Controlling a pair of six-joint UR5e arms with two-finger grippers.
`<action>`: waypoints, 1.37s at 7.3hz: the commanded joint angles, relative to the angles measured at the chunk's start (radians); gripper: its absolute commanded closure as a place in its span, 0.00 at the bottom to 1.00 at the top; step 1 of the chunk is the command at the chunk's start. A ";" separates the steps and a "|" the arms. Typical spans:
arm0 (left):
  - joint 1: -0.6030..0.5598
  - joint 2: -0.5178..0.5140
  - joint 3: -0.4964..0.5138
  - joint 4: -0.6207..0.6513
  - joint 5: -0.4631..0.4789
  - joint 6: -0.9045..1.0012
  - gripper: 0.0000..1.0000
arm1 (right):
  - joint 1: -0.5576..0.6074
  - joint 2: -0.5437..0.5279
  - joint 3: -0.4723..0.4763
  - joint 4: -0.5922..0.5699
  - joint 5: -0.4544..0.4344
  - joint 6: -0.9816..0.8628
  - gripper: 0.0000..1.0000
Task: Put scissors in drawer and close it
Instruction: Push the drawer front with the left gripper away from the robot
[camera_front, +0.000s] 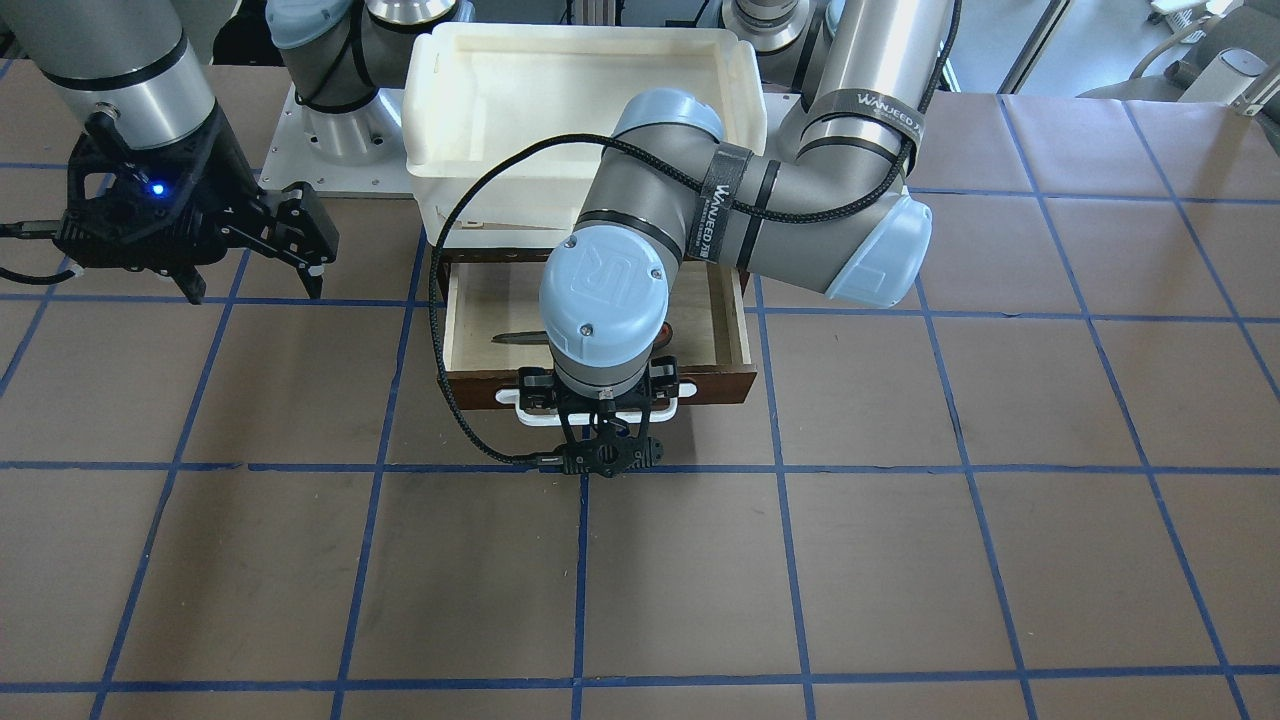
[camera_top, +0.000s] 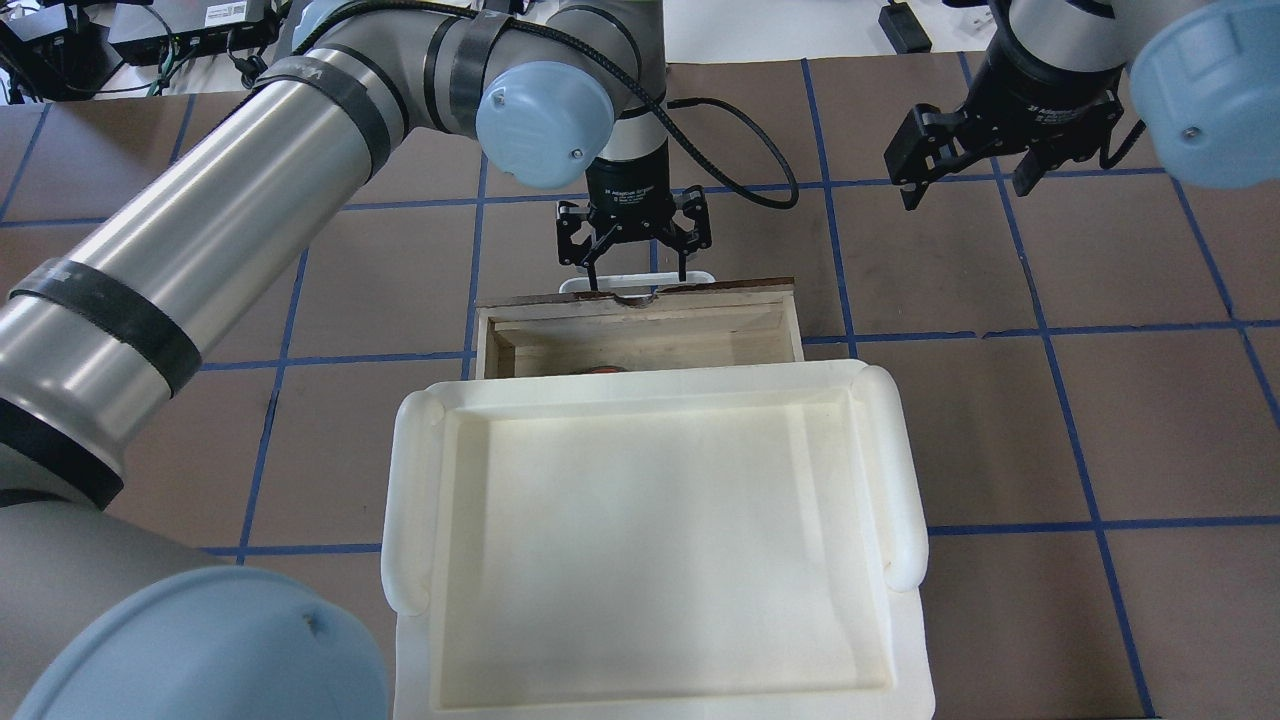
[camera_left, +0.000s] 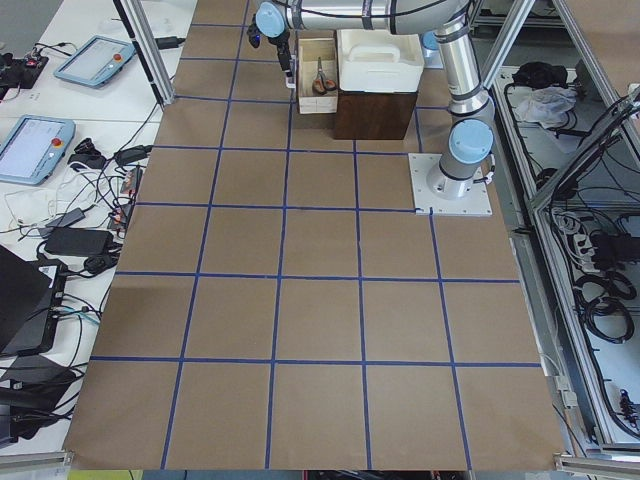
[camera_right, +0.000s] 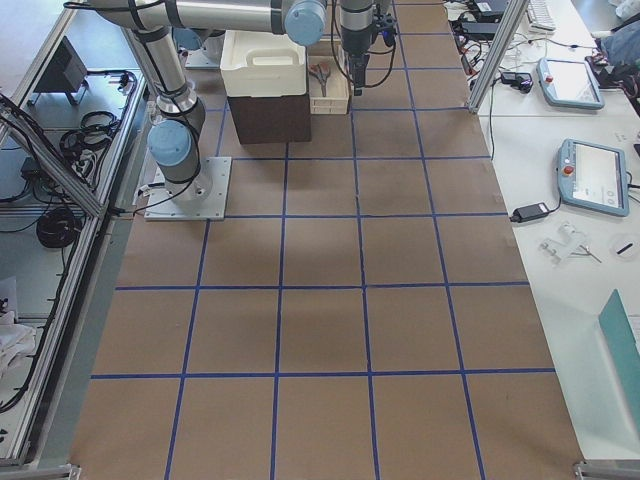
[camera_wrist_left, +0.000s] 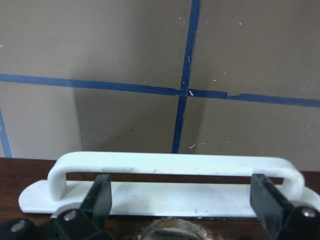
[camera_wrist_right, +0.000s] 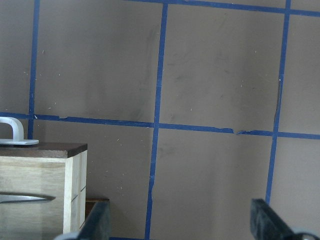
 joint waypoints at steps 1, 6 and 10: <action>0.000 0.012 -0.013 -0.002 -0.001 0.000 0.00 | 0.000 0.001 0.000 -0.010 -0.008 0.001 0.00; -0.003 0.017 -0.016 -0.053 -0.001 0.000 0.00 | 0.000 0.001 0.002 -0.012 -0.011 0.001 0.00; -0.003 0.035 -0.016 -0.094 -0.002 0.000 0.00 | 0.000 0.002 0.002 -0.012 -0.014 -0.001 0.00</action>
